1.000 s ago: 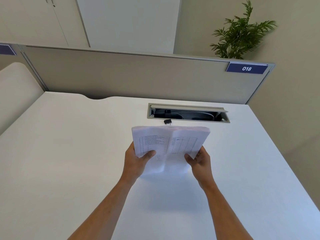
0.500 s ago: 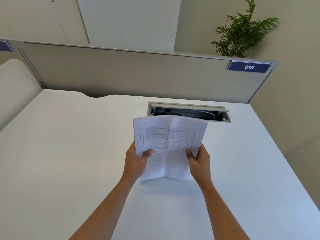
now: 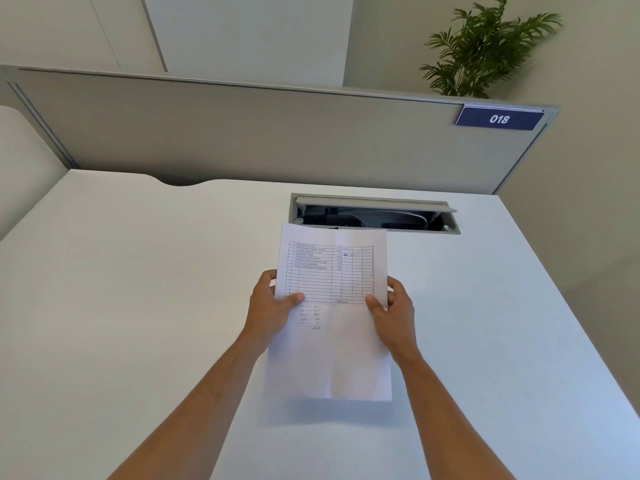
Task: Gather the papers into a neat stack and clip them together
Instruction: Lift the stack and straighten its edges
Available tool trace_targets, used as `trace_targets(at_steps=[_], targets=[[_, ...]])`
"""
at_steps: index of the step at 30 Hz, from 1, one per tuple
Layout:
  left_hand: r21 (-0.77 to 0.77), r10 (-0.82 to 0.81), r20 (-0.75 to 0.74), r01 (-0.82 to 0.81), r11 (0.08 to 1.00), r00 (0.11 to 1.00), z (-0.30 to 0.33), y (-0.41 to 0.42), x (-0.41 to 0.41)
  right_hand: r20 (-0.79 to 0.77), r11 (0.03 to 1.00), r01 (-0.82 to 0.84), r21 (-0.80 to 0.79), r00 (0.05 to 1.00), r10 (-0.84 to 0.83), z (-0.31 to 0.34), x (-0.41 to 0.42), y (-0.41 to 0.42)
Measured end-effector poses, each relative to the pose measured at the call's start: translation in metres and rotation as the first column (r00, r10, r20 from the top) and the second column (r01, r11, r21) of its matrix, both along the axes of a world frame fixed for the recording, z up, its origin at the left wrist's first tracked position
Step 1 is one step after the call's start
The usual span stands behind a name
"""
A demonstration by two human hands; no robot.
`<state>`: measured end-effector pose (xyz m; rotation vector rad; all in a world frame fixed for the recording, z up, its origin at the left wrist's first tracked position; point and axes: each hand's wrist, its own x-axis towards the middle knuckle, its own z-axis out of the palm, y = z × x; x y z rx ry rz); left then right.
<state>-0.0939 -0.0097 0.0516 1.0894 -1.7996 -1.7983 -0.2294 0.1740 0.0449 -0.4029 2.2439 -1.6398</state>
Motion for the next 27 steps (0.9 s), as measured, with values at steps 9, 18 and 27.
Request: trace_targets(at_steps=[9, 18, 27], targets=[[-0.016, 0.016, 0.153, -0.014, 1.000, 0.988, -0.033, -0.003, -0.010, 0.077, 0.988, 0.044, 0.149, 0.995, -0.056, -0.031, -0.001, -0.009], [-0.015, 0.022, 0.246, -0.019, 1.000, 0.969, -0.057, -0.007, -0.016, 0.089, 0.960, 0.072, 0.272, 0.991, -0.100, -0.054, -0.006, -0.017], [-0.506, 0.237, 0.439, 0.021, 0.862, 0.866, -0.050, 0.002, -0.027, 0.009, 0.910, 0.102, 0.402, 0.993, -0.115, -0.063, -0.005, -0.025]])
